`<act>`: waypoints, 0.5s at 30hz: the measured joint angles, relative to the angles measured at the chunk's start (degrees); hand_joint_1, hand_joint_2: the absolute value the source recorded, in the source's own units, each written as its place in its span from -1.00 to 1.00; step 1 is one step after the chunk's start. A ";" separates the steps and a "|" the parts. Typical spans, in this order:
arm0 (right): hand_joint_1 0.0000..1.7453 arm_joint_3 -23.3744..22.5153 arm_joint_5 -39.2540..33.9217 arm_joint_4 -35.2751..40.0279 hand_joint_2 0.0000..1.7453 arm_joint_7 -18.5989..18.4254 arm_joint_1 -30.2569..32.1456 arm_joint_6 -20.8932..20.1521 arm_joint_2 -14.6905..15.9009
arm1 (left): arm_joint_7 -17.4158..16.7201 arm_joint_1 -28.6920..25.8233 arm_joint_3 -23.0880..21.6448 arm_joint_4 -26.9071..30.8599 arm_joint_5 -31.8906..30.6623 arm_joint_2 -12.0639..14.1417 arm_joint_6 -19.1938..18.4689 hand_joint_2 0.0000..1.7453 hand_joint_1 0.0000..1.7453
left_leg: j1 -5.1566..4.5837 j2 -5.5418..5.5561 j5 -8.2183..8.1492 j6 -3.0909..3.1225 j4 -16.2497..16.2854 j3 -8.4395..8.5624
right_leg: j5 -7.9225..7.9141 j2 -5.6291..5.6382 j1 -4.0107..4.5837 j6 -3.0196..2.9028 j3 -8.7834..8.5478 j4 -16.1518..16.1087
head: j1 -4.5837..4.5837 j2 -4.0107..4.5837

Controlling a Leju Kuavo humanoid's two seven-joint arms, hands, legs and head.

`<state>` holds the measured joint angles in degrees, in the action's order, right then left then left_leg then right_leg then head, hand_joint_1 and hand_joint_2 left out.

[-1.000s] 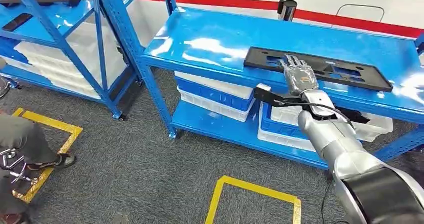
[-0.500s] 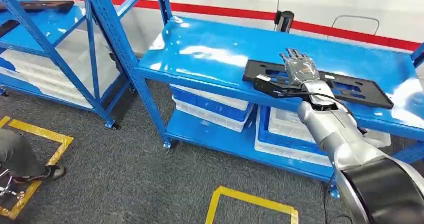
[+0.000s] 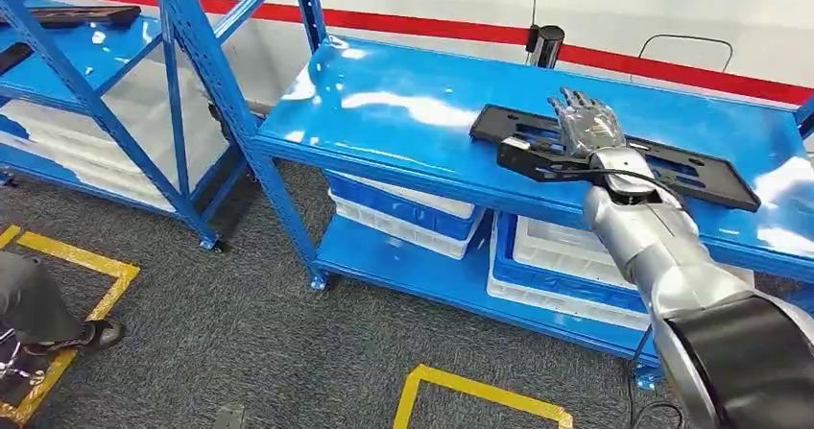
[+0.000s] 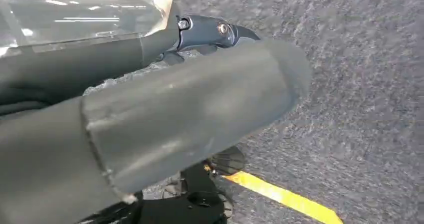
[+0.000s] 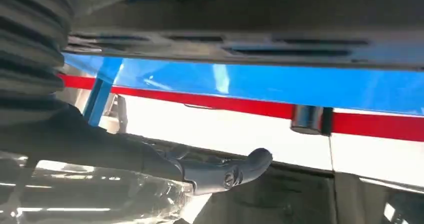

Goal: Take the parts from the cabinet and place them on the table.

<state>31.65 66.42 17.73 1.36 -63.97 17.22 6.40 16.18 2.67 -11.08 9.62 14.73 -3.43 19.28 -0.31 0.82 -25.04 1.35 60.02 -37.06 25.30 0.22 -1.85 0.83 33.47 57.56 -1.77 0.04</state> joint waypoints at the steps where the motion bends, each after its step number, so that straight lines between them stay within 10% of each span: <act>1: 0.54 0.00 -0.04 -0.09 1.00 0.24 0.08 -0.09 -0.02 | 1.06 0.04 0.17 0.00 0.00 -0.04 0.50 -1.00 -1.00 | 0.28 -0.24 -2.24 -0.46 4.10 -1.92 | 0.10 0.00 0.03 -0.31 -0.07 0.00 | -0.06 0.00; 12: 0.54 0.00 -0.37 -0.22 1.00 0.70 0.50 0.15 -0.07 | 2.60 0.04 0.35 0.00 0.18 -0.04 0.94 -1.00 -1.00 | 0.59 -0.47 -5.14 -0.82 10.82 -5.34 | 0.20 0.00 0.14 -0.43 -0.11 0.02 | -0.11 0.00; 13: 0.86 -0.13 -1.29 -0.35 1.00 2.28 2.10 1.31 -0.04 | 4.57 0.00 0.87 0.00 0.98 -0.04 1.03 -1.00 -1.00 | 0.89 -0.61 -5.25 -0.96 15.21 -8.26 | 0.39 -0.01 0.22 -0.62 -0.27 0.05 | -0.09 0.02; 14: 0.88 -0.26 -1.66 -0.35 1.00 3.02 2.69 1.93 -0.07 | 5.09 0.00 1.16 0.00 1.20 -0.04 1.09 -1.00 -1.00 | 0.89 -0.62 -2.29 -0.69 10.76 -6.32 | 0.58 0.01 0.21 -0.52 -0.49 0.04 | -0.11 0.00; 15: 0.98 -0.92 -2.60 -0.31 1.00 5.58 2.55 3.89 -0.13 | 6.16 0.10 1.97 0.02 1.64 0.00 1.70 -1.00 -1.00 | 0.30 -0.65 2.19 0.65 -2.42 0.34 | 1.16 0.20 0.64 0.21 -0.88 -0.10 | -0.02 0.00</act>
<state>30.73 63.82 17.42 6.93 -61.42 21.11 6.27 22.34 2.77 -9.11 9.64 16.37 -3.43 20.98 -0.02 0.18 -22.85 2.00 57.60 -36.72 26.45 0.42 -1.20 1.04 32.59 57.46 -1.79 0.04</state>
